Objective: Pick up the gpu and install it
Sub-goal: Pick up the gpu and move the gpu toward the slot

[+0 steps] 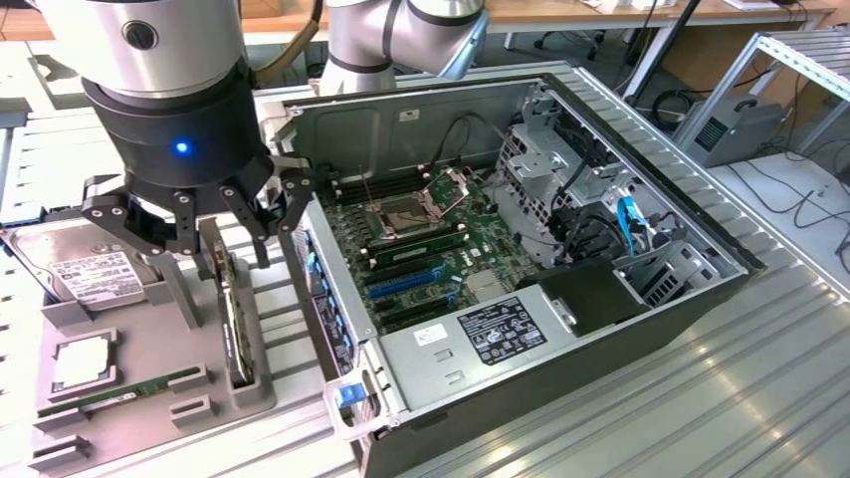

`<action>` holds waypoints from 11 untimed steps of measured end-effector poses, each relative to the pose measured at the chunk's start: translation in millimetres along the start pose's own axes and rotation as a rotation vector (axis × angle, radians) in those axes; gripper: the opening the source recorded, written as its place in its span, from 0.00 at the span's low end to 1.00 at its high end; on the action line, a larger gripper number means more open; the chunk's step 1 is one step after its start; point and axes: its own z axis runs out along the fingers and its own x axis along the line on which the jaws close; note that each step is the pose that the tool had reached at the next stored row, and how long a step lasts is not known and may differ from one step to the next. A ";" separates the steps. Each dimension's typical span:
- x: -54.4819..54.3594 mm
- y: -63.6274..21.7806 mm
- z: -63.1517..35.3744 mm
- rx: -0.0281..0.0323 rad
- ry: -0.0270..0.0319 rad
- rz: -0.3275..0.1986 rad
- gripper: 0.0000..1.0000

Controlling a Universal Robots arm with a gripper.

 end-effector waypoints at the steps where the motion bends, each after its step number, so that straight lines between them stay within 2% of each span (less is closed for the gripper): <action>1: 0.0 0.0 0.6 0.0000 0.0000 0.000 0.48; 11: 0.2 -0.3 6.7 0.0000 0.0000 0.000 0.48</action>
